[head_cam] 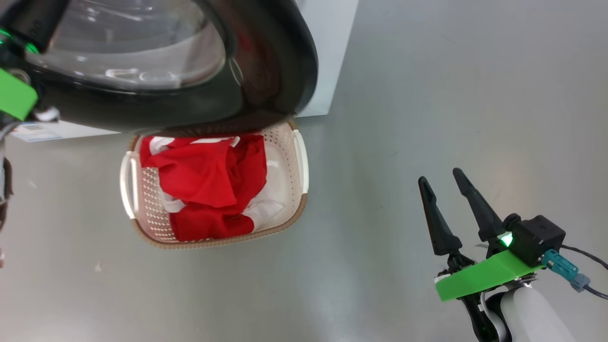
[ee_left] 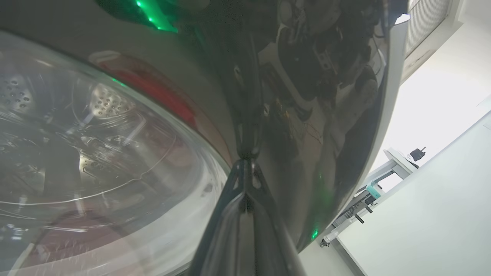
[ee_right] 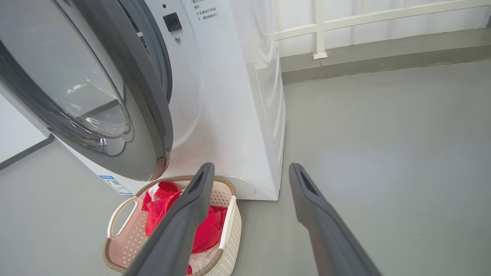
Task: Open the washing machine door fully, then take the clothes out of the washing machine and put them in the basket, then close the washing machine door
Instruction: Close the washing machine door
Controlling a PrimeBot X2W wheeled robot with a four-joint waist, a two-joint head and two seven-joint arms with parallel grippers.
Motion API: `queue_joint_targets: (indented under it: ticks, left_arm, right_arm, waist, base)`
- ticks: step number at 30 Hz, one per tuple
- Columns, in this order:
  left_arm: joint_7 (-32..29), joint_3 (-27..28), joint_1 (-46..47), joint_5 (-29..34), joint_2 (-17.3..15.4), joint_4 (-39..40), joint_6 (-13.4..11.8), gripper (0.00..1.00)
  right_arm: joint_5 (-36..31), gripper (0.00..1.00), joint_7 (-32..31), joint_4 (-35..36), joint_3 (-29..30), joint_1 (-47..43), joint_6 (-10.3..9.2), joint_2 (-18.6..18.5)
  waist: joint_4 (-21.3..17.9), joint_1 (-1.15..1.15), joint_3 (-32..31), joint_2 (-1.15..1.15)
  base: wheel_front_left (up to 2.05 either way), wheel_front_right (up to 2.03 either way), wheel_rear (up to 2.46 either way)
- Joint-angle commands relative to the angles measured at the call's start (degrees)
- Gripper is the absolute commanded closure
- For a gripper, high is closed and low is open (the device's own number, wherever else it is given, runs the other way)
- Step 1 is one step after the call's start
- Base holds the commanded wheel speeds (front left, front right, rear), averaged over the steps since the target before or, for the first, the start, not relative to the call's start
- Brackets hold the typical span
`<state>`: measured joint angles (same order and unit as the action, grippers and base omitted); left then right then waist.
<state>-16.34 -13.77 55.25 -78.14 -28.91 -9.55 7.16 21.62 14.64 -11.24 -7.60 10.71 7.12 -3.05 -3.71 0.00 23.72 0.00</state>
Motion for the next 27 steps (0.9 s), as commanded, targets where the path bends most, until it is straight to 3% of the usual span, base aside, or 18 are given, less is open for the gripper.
queue_joint_targets:
  ticks: [1,14,24,27]
  left_arm:
    - [1.67,1.45,3.07,0.32,-3.58,0.39,0.33,1.0]
    - [6.15,-3.65,4.24,-2.8,-6.44,-2.21,0.33,1.0]
    - [12.95,-6.88,-3.54,-4.66,-8.03,0.02,0.33,1.0]
    - [15.81,-8.03,-6.94,-4.89,-8.48,0.68,0.33,0.9]
  right_arm:
    - [0.9,0.0,0.36,1.64,-1.19,0.91,0.36,0.16]
    - [0.96,0.0,0.36,1.73,-0.53,0.88,0.36,0.17]
    - [-1.14,0.0,0.36,1.4,0.1,0.04,0.36,0.17]
    - [-1.78,0.0,0.36,1.24,0.3,-0.37,0.36,0.17]
  waist:
    - [-0.87,0.0,0.58,0.0]
    - [-1.26,0.0,0.39,0.0]
    - [1.36,0.0,-1.64,0.0]
    - [2.13,0.0,-2.51,0.0]
  base:
    - [0.0,0.0,0.0]
    - [0.0,0.0,0.0]
    - [0.0,0.0,0.0]
    - [0.0,0.0,0.0]
